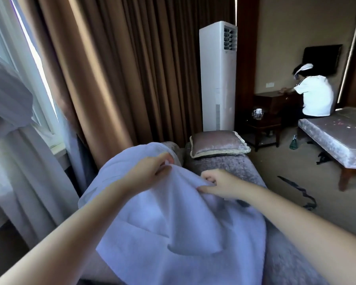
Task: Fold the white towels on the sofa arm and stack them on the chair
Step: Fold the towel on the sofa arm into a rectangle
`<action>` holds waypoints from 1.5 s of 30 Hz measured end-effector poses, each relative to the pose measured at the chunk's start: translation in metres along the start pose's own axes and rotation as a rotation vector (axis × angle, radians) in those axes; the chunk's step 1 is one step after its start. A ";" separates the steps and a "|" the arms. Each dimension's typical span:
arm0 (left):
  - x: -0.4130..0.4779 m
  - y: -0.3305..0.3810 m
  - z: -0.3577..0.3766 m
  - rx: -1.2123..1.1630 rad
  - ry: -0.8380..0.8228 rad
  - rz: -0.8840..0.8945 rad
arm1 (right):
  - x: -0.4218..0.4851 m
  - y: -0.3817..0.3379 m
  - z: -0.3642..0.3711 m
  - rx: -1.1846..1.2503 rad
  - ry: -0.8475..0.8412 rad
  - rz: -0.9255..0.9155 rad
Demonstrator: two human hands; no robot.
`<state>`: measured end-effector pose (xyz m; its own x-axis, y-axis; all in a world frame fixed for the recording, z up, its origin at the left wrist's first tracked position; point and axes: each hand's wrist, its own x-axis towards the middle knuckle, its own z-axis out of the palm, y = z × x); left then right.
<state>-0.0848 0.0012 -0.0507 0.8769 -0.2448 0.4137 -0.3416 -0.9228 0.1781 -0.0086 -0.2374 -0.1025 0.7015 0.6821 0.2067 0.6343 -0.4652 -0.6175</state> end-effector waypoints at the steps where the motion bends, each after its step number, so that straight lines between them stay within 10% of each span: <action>1: -0.005 0.003 -0.012 0.027 0.026 0.001 | -0.007 -0.004 -0.011 -0.097 -0.016 0.006; 12: -0.064 0.015 -0.073 0.364 -0.182 -0.145 | -0.092 -0.042 -0.112 -0.678 0.338 0.184; 24: -0.102 -0.004 -0.121 0.809 0.129 -0.295 | -0.150 -0.071 -0.141 -0.964 0.372 0.408; 36: -0.137 0.006 -0.169 0.570 0.425 -0.559 | -0.161 -0.095 -0.155 -0.648 0.829 0.448; 45: -0.151 -0.018 -0.172 0.508 0.348 -0.654 | -0.193 -0.092 -0.142 -0.861 0.748 0.525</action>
<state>-0.2697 0.1059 0.0369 0.6633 0.4035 0.6303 0.4533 -0.8867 0.0906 -0.1559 -0.4064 0.0224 0.7666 -0.0524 0.6399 0.0317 -0.9924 -0.1192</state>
